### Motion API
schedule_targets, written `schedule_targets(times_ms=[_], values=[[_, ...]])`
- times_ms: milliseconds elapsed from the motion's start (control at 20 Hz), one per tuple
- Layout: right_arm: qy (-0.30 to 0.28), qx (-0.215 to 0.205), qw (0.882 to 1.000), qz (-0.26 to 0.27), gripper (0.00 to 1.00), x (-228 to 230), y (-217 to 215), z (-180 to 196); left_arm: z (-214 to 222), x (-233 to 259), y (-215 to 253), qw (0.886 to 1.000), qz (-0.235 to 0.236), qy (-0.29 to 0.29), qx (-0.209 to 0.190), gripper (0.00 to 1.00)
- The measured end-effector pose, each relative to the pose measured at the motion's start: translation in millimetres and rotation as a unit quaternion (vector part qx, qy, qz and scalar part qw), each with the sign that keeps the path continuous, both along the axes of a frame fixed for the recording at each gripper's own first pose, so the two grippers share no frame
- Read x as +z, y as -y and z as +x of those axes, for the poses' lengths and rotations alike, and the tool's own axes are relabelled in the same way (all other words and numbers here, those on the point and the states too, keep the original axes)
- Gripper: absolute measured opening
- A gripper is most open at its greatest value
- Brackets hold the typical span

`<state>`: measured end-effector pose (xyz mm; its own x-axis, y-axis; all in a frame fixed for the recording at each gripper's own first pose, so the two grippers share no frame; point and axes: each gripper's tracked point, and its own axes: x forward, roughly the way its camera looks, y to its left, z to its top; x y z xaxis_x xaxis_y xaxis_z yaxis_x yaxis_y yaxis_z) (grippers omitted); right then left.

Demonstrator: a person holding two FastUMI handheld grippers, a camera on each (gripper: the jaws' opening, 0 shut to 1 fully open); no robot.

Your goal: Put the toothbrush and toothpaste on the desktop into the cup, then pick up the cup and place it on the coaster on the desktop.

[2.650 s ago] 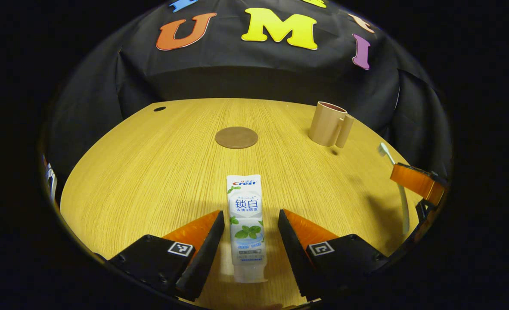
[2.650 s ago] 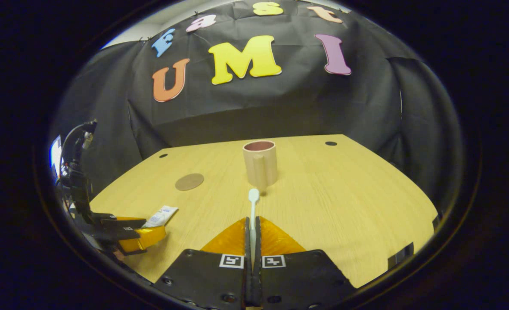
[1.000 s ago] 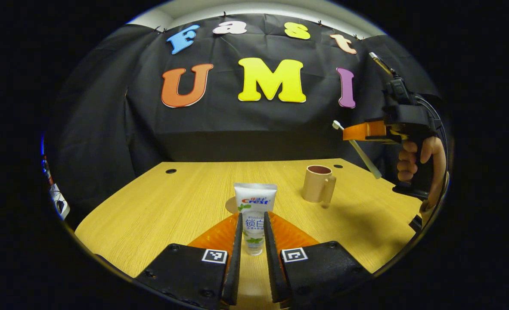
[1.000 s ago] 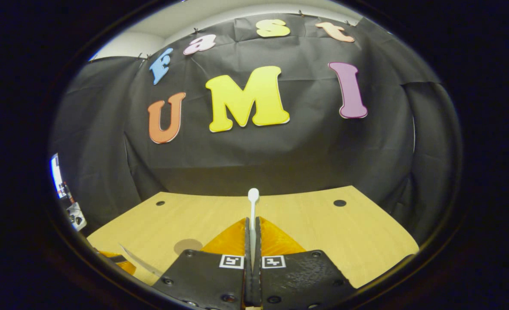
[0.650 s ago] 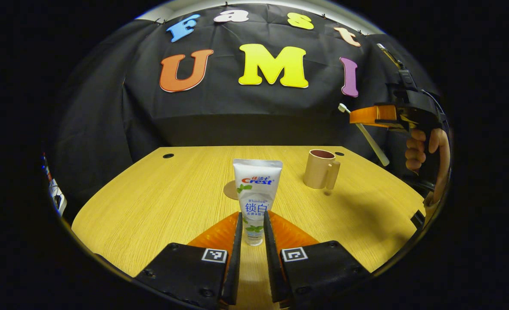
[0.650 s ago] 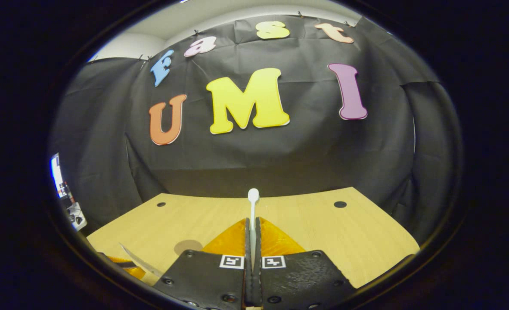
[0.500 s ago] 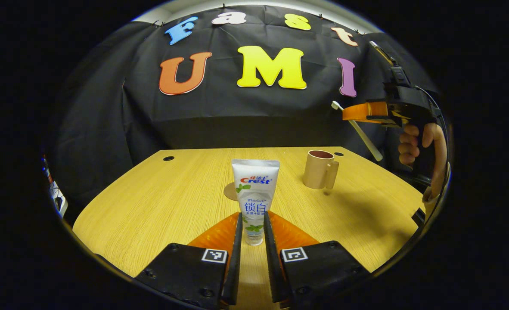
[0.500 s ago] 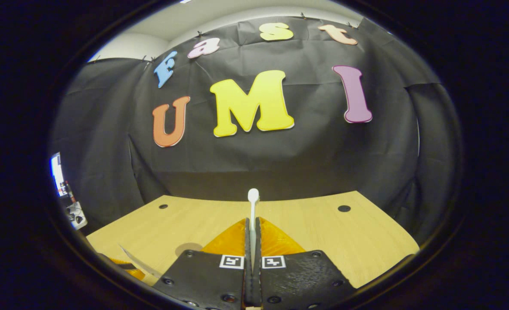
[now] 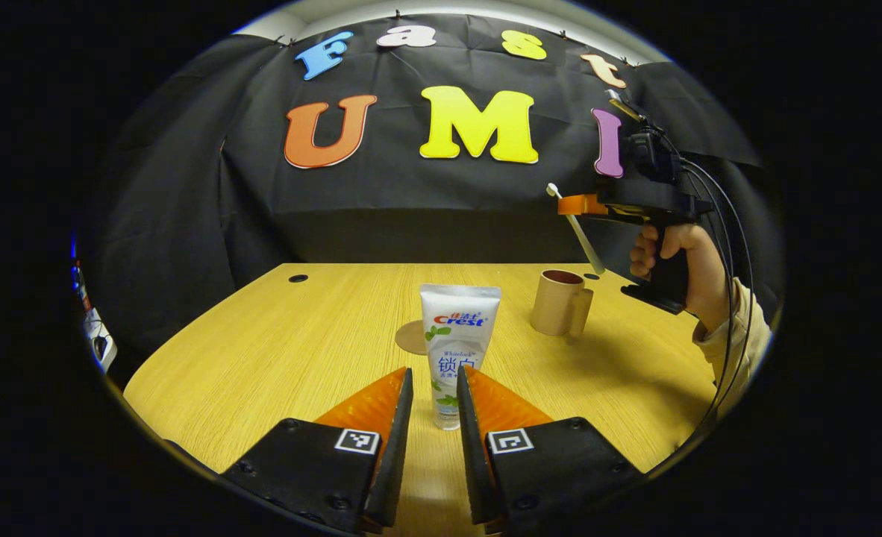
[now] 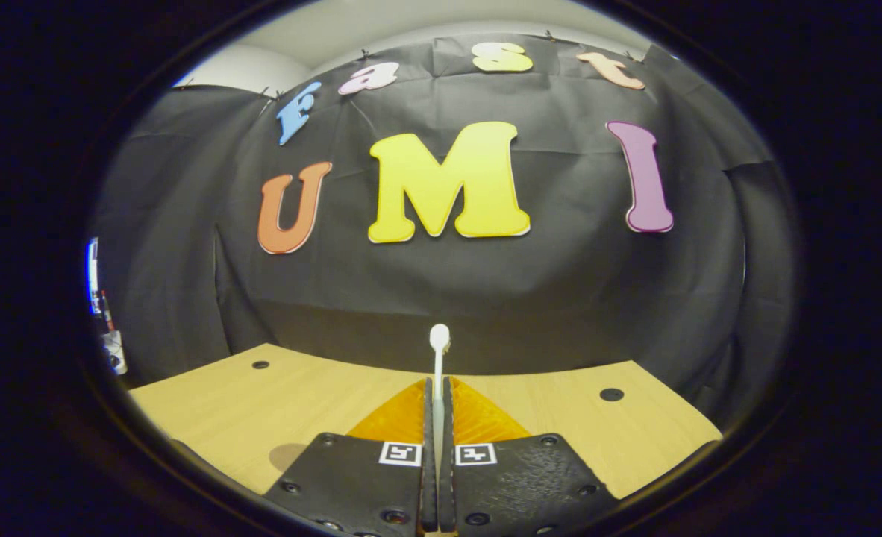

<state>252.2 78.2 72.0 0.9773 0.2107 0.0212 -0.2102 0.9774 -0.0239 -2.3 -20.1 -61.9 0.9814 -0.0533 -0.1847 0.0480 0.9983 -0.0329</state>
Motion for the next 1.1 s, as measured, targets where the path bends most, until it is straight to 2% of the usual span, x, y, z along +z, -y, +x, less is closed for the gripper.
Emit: schedule_targets(times_ms=[50,100,200,250,300,400,500,650,700,750,800,850,900,950,1100], values=[[-0.001,0.002,1.000,0.005,0.07,-1,-2,5,1,-2,-3,1.000,0.000,0.000,0.003,0.40],[-0.003,-0.003,1.000,0.005,0.04,-1,-3,11,1,-2,-5,1.000,0.000,0.001,0.006,0.45],[-0.004,-0.011,1.000,-0.002,0.03,-5,0,19,5,-3,-5,1.000,-0.006,0.006,0.004,0.49],[-0.006,-0.013,1.000,-0.009,0.03,-8,-1,22,6,-4,-3,1.000,-0.009,0.007,-0.002,0.54],[-0.015,-0.013,1.000,-0.017,0.04,-16,-1,24,7,-3,-4,1.000,-0.010,0.010,-0.002,0.66],[-0.034,-0.004,0.999,-0.015,0.04,-28,-4,23,11,-3,-6,1.000,-0.010,0.014,-0.003,0.73],[-0.046,0.002,0.999,-0.005,0.05,-34,-2,21,15,-3,-3,1.000,-0.005,0.016,-0.007,0.76],[-0.042,0.014,0.999,0.004,0.09,-33,-2,12,18,-6,-1,1.000,-0.001,0.017,-0.013,0.86],[-0.037,0.023,0.999,0.003,0.28,-29,-4,5,19,-7,1,1.000,0.001,0.015,-0.012,0.87],[-0.031,0.028,0.999,0.002,0.38,-27,-5,-2,19,-10,1,1.000,0.004,0.012,-0.011,0.87],[-0.024,0.028,0.999,0.002,0.61,-26,-3,-9,19,-12,1,1.000,0.003,0.010,-0.010,0.87],[-0.022,0.024,0.999,0.002,0.73,-25,0,-14,18,-12,4,1.000,0.001,0.008,-0.012,0.87],[-0.019,0.021,1.000,0.003,0.94,-25,2,-21,17,-11,9,1.000,-0.001,0.009,-0.015,0.87],[-0.017,0.020,1.000,0.005,0.98,-25,3,-27,16,-10,13,1.000,-0.001,0.012,-0.017,0.87],[0.001,0.020,1.000,0.010,0.96,-23,8,-54,23,-10,16,1.000,0.005,0.014,-0.010,0.87]])
